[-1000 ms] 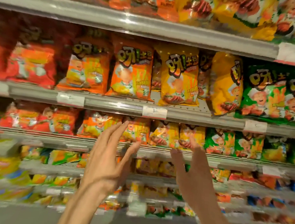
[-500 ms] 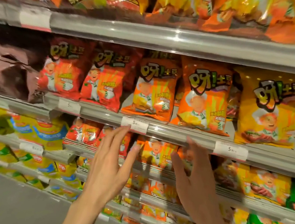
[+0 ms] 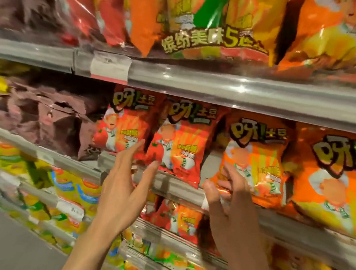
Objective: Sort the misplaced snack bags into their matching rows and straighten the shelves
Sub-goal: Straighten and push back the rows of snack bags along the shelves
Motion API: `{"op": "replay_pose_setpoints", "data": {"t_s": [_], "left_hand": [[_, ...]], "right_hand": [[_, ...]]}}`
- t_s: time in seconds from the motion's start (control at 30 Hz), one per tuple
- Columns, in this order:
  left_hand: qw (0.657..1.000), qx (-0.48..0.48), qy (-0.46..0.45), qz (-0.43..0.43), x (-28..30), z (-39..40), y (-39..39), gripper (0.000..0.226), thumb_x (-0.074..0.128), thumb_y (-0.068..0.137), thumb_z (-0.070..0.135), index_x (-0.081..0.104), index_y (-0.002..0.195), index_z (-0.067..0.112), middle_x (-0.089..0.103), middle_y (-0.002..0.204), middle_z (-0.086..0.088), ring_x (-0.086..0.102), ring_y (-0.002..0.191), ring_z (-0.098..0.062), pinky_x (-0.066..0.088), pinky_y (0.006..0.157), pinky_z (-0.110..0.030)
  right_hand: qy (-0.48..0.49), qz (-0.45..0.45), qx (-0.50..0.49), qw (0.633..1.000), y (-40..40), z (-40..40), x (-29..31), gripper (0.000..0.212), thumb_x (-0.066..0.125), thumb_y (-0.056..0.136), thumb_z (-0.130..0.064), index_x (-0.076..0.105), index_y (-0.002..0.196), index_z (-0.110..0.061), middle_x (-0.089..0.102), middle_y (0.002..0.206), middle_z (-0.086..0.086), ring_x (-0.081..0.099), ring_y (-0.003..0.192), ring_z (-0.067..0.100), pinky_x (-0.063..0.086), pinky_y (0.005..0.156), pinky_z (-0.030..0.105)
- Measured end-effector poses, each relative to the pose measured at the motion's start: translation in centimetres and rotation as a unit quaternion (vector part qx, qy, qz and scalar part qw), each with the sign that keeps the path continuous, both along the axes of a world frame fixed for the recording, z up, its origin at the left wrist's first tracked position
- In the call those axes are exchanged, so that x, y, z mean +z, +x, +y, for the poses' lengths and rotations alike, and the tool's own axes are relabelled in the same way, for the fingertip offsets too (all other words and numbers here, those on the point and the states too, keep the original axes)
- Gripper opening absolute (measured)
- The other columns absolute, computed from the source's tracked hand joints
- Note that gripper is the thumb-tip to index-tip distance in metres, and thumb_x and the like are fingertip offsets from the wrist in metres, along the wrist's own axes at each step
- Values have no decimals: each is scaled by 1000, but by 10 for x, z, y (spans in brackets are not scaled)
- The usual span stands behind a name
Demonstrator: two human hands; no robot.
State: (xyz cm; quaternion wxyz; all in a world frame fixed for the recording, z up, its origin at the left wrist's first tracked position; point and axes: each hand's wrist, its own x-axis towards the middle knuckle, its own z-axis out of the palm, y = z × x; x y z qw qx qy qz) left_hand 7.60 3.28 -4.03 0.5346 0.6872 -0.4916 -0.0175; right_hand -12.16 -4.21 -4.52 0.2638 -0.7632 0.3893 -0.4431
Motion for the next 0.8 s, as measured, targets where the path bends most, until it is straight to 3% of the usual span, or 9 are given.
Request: {"op": "replay_pose_setpoints", "data": {"t_s": [0.07,0.13,0.23,0.27,0.33,0.43,0.57,0.67,0.8], "left_hand": [[1000,-18,-11,2,2,-9,26,56,51,92,64,37,143,47,43,148,16,46,135,-10,44,107,-46],[999,-23,-29,-12,6,-15,55,55,57,95,52,41,145,35,45,147,12,43,135,-5,40,111,-40],[997,-41,-44,-47,12,-21,102,55,60,95,46,44,144,28,46,143,14,41,130,8,32,110,-17],[996,-48,-40,-59,14,-22,118,55,59,94,47,43,143,29,47,140,14,43,128,6,34,108,-17],[995,-52,-24,-80,19,-24,150,53,58,94,48,43,143,32,49,133,14,52,121,-5,41,101,-27],[989,-51,5,-137,26,-30,191,52,56,95,48,42,144,33,50,130,6,52,119,-13,42,95,-31],[982,-94,72,-148,25,-43,225,59,54,94,53,36,147,35,44,138,-1,52,122,-20,46,96,-37],[978,-127,107,-124,27,-56,233,64,50,94,57,29,151,35,38,148,-2,50,129,-24,43,104,-42],[976,-153,116,-107,33,-67,232,66,48,98,51,17,155,39,35,155,-2,45,136,-26,37,106,-40]], "right_hand": [[-11,10,-23,1000,25,2,2,64,37,93,-66,30,148,-34,43,143,-9,50,124,1,48,100,36],[1,12,-40,999,50,5,8,62,42,93,-63,34,147,-34,46,137,-12,52,113,-9,49,93,22],[-8,20,-89,996,91,11,19,65,49,90,-59,40,146,-27,50,137,-8,56,115,5,42,92,21],[-8,22,-98,995,107,14,23,64,49,90,-59,40,146,-29,50,137,-8,56,114,7,42,92,22],[-28,19,-102,994,137,17,30,55,51,92,-56,41,142,-36,52,130,-15,58,106,3,48,93,28],[-40,55,-102,992,176,15,44,44,55,94,-51,43,134,-39,52,123,-20,57,106,7,49,96,40],[-35,166,-99,980,213,6,63,66,48,95,-59,28,151,-29,43,145,-6,51,124,13,45,104,38],[-36,232,-94,967,230,-6,70,73,52,95,-56,23,153,-21,39,147,4,47,130,22,41,107,38],[28,276,-76,958,239,-29,78,87,63,88,-56,16,154,-24,35,151,11,40,138,31,39,110,43]]}}
